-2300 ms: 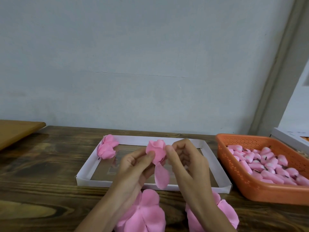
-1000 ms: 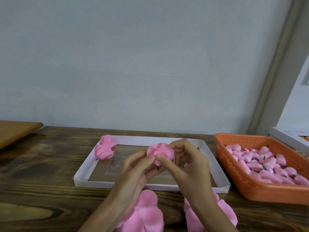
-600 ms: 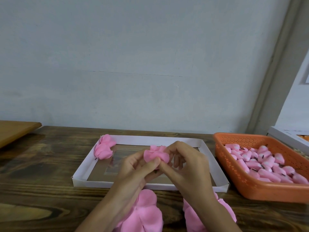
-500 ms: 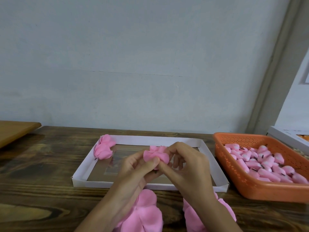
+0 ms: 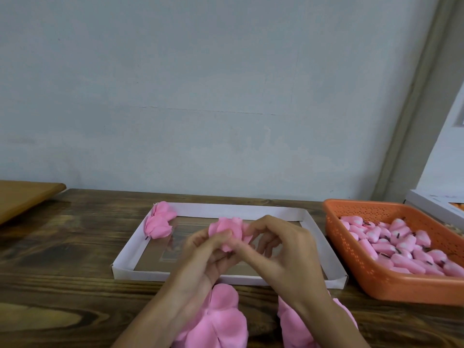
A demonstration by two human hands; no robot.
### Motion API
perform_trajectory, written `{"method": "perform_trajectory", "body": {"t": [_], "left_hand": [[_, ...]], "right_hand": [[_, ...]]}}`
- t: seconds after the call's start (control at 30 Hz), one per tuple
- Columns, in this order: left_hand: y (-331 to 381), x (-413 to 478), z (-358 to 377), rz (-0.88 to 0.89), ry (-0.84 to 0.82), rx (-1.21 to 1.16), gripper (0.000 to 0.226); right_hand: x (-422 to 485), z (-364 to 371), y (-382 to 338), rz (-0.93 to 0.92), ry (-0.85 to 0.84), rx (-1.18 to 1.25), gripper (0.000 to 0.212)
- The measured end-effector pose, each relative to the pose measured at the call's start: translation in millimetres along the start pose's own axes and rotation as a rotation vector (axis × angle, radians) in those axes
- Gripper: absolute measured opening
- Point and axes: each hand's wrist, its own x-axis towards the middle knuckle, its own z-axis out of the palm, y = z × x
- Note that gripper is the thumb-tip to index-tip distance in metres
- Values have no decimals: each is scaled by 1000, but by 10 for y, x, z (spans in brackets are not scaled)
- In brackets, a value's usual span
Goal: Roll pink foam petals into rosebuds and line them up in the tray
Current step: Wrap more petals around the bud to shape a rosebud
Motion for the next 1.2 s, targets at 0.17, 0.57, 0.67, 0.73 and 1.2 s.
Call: {"method": "perform_trajectory", "body": {"t": [0.17,0.57,0.67,0.73,1.2], "left_hand": [[-16,30,-15,26,-38,-34,23],[-71,-7,1,160,51,67,30],[-84,5,-5,153,31,11,26],[-83,11,-3,147,11,23,26],[-104,10,-13,122,18,76,42]], "right_hand": [[16,-10,55,129,-54,156,18],[-19,64,-33,112,-35,179,23],[-20,65,-13,144,-32,216,26],[-24,67,-11,146,-26,205,24],[-33,115,9,152,-34,245,43]]}}
